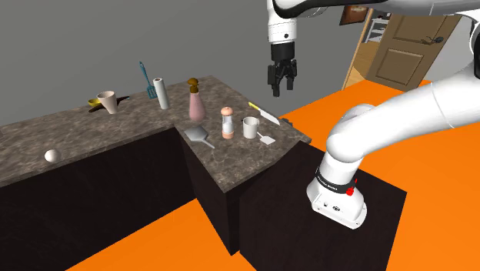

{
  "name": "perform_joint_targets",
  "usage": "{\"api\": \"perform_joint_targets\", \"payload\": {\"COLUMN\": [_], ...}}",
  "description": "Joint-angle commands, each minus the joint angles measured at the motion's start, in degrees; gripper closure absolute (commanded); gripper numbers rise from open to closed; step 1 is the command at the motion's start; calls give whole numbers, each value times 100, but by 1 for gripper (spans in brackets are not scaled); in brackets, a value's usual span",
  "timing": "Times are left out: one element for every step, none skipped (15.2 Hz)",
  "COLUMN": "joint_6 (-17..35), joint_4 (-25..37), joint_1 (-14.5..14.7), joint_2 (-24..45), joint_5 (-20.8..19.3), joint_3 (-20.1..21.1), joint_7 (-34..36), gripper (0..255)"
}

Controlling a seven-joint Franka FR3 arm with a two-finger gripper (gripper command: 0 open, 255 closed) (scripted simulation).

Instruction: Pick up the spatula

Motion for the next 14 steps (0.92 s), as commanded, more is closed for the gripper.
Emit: {"api": "perform_joint_targets", "payload": {"joint_6": [0, 204, 407, 610, 811, 1010, 1207, 1402, 1593, 1781, 1965, 2144, 2318, 2487], "joint_4": [0, -43, -78, -104, -121, -130, -130, -122, -104, -78, -44, -1, 51, 111], "joint_1": [0, 13, 26, 39, 52, 64, 76, 87, 98, 109, 119, 128, 136, 143], "joint_2": [0, 142, 292, 450, 615, 787, 965, 1149, 1339, 1534, 1733, 1937, 2145, 2355], "joint_5": [0, 41, 80, 117, 152, 184, 214, 242, 267, 289, 308, 323, 336, 345], "joint_3": [0, 49, 98, 145, 191, 237, 281, 324, 366, 406, 445, 483, 519, 554], "joint_7": [0, 65, 128, 191, 252, 313, 373, 432, 491, 550, 609, 667, 726, 785], "gripper": [0, 0, 0, 0, 0, 0, 0, 0, 0, 0, 0, 0, 0, 0]}}
